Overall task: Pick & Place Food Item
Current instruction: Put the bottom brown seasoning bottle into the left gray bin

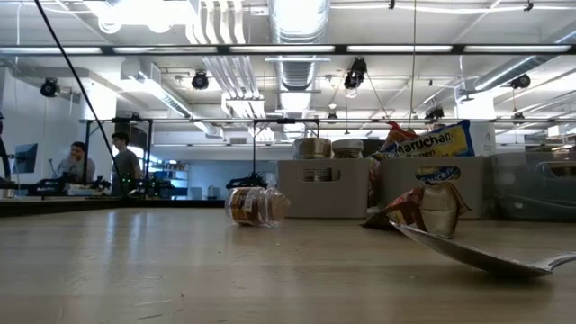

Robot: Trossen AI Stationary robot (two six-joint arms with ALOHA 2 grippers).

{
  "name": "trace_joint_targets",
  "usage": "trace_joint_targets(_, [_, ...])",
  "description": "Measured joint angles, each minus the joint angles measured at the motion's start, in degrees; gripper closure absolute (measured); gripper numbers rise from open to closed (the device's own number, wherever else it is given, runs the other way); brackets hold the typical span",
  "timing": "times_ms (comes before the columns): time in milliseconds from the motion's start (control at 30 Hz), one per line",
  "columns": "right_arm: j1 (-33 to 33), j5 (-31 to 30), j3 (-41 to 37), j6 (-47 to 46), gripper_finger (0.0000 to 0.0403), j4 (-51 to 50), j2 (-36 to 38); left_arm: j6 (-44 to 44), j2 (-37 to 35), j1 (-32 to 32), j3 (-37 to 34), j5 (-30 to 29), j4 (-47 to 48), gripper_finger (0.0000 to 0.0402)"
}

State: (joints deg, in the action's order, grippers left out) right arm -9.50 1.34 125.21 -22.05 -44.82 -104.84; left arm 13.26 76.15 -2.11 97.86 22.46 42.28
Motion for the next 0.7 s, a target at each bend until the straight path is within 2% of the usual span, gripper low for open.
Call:
trace_joint_targets(367, [0.02,0.68,-0.46,-0.49,0.0218,-0.49,-1.18,0.01,5.44,-0.13,3.76,6.2,0.86,0.0086])
trace_joint_targets(567, [-0.02,0.91,-0.44,-0.52,0.0218,-0.44,-1.07,0.05,6.61,-0.13,3.48,11.79,1.84,0.0086])
trace_joint_targets(700, [0.02,1.73,-0.48,-0.51,0.0218,-0.52,-1.09,0.01,6.83,-0.13,3.44,12.23,1.91,0.0086])
